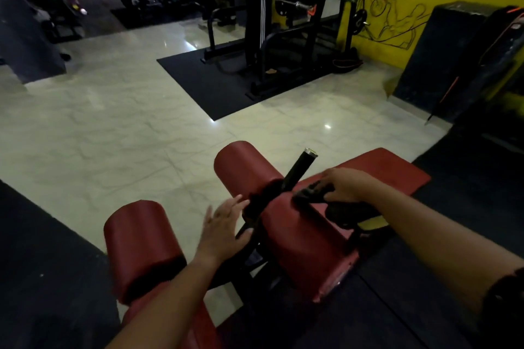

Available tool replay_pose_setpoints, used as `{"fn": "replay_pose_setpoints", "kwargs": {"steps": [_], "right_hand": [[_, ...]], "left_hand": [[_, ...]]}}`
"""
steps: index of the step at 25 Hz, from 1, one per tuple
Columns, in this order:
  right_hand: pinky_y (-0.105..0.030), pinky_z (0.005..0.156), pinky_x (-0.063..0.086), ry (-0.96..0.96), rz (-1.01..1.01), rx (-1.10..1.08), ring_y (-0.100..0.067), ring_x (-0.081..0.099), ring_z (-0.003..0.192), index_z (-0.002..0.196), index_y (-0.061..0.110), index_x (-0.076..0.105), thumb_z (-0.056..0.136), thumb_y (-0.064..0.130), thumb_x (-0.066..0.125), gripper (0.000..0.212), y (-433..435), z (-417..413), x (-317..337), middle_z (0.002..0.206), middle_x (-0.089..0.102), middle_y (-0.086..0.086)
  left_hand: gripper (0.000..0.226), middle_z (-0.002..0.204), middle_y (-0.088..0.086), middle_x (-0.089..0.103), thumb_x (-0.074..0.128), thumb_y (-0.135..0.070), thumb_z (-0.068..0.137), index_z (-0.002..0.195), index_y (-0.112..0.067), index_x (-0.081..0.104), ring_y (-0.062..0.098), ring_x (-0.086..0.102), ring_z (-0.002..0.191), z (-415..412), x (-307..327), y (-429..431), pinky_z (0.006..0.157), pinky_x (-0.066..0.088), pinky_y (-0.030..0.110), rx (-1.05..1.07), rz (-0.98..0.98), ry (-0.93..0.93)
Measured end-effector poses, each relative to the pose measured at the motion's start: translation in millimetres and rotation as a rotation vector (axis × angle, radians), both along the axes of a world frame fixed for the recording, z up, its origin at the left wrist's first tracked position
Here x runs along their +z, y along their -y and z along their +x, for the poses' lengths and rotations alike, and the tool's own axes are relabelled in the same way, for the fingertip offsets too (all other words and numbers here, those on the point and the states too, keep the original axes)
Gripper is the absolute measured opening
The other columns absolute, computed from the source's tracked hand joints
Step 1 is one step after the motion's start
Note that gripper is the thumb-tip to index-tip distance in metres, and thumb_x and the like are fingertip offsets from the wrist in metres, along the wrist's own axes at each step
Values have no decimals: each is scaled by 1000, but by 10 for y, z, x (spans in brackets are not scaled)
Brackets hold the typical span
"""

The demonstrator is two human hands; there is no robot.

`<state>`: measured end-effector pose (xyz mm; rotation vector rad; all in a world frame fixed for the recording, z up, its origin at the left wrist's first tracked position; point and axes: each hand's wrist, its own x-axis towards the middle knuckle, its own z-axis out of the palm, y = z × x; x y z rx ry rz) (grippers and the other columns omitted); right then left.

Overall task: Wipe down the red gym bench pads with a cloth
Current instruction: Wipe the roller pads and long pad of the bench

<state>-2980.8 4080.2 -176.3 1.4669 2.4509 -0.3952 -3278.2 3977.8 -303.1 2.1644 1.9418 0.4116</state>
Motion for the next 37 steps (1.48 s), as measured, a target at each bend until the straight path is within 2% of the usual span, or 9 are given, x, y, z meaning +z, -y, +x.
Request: {"fn": "replay_pose_setpoints", "kwargs": {"steps": [4, 8, 12, 16, 19, 23, 28, 32, 37], "right_hand": [[-28, 74, 42, -303, -45, -365, -22, 57, 91, 120, 21, 66, 89, 19, 57, 33, 64, 320, -490, 116, 65, -6], [-31, 77, 41, -316, -267, -383, -29, 58, 102, 119, 5, 62, 95, 20, 52, 30, 227, 334, -861, 119, 62, -14], [-26, 70, 39, -287, -384, -411, -22, 56, 89, 101, 11, 65, 92, 17, 52, 16, 440, 742, -749, 107, 65, -10], [-31, 88, 46, -492, -168, -741, -30, 58, 111, 132, 15, 57, 94, 23, 52, 40, 1003, 695, -1196, 126, 61, -12], [-31, 83, 44, -800, -59, -1001, -31, 57, 109, 138, 20, 51, 95, 20, 47, 43, 1398, 524, -1408, 127, 59, -11], [-40, 88, 47, -841, 121, -1106, -33, 56, 107, 146, 20, 37, 94, 26, 46, 53, 1686, 256, -1339, 138, 43, -9], [-37, 100, 44, -801, 341, -999, -31, 45, 125, 150, 17, 29, 92, 19, 56, 64, 2090, -122, -1227, 152, 23, -10], [-39, 111, 35, -679, 287, -937, -33, 31, 137, 152, 25, 20, 89, 23, 60, 75, 2268, -246, -1302, 158, 13, -12], [-42, 79, 58, -562, 448, -767, -37, 63, 98, 140, 18, 35, 68, 24, 77, 84, 2512, -284, -1535, 137, 34, -13]], "left_hand": [[80, 160, -14, 11, 22, -59, 79, 153, -29, 22, 8, 3, 149, 645, 76, -155, 121, 0, 49, -183, -18, 54], [73, 159, -12, 22, 24, -62, 84, 150, -32, 32, 8, 9, 149, 1036, 163, -234, 122, -3, 44, -262, 55, 60], [65, 146, -14, 45, 23, -63, 87, 142, -37, 43, 8, 25, 144, 1364, 169, -216, 120, -2, 48, -316, 75, 10], [50, 130, -13, 61, 34, -53, 88, 128, -35, 59, 13, 46, 133, 1345, 57, -212, 118, 13, 47, -281, 214, 97], [46, 127, -12, 64, 37, -50, 87, 119, -34, 66, 16, 50, 129, 1354, 29, -235, 114, 21, 50, -297, 265, 94], [49, 127, -8, 65, 37, -52, 85, 117, -31, 69, 20, 52, 128, 1371, -9, -206, 113, 24, 53, -310, 268, 84], [56, 128, -5, 64, 33, -54, 83, 117, -28, 69, 23, 51, 129, 1369, -2, -208, 114, 22, 52, -313, 232, 71], [59, 133, -8, 60, 28, -56, 83, 122, -31, 65, 19, 44, 134, 1347, 40, -197, 117, 14, 47, -330, 181, 37], [65, 139, -10, 54, 19, -61, 83, 127, -34, 59, 16, 35, 140, 1341, 90, -155, 119, 7, 46, -342, 128, 20]]}}
